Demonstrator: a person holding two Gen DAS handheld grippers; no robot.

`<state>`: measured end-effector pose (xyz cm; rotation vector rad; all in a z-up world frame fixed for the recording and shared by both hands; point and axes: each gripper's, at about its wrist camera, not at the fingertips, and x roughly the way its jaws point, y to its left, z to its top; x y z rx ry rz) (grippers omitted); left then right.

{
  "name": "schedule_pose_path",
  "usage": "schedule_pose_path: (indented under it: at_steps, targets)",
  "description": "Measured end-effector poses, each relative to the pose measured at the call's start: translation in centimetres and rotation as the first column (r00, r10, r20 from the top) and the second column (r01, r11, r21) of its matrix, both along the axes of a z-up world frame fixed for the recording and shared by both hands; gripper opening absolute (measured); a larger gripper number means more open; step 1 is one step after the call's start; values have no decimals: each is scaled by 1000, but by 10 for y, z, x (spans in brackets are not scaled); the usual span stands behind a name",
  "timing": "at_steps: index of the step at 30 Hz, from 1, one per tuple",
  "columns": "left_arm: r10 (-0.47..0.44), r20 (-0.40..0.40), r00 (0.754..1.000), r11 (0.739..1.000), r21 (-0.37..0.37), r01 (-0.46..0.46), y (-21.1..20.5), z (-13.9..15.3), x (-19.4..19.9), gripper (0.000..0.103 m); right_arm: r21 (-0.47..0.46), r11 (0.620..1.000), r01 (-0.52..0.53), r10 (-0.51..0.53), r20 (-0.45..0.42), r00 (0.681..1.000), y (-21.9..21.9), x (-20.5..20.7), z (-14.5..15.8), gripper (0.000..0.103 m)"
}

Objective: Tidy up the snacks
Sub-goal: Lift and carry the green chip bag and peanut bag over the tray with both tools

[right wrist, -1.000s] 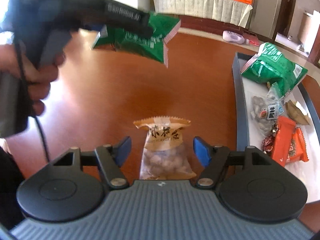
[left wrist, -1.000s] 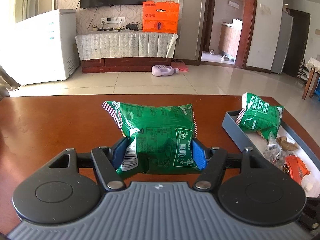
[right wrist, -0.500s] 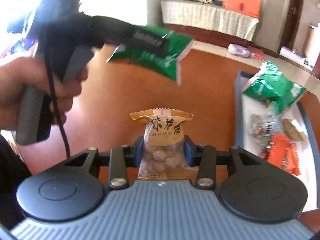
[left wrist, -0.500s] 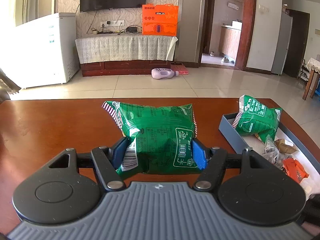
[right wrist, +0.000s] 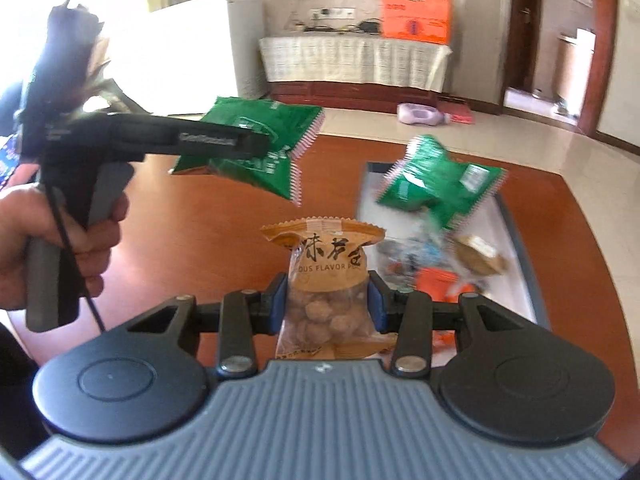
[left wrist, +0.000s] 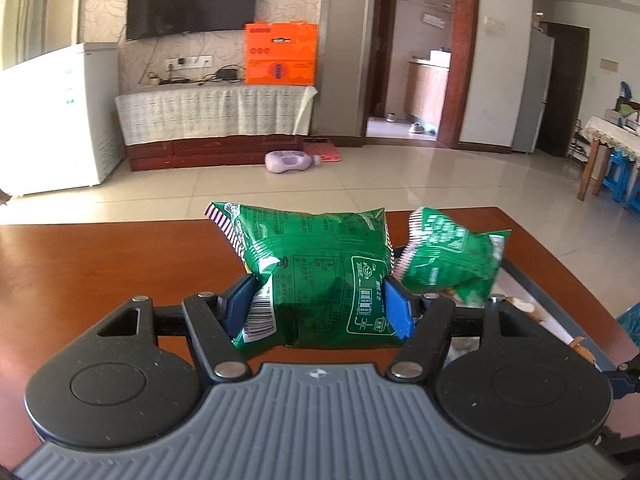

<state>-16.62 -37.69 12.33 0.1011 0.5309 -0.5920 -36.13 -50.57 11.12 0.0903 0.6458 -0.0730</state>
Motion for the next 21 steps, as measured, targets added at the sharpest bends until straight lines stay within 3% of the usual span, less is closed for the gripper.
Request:
schedule_pose_path:
  at_steps: [11,21]
  targets:
    - [-111,-9,994,994,-11,111,-60,-5,-14,72,-3,998,70,-70,-56,996,-29,-14,-13,44]
    - [-232,-40,972,973,-15,231,-121,-26,-32,72,-10,996,88,-89,-109,990,-39,-6,-25,44]
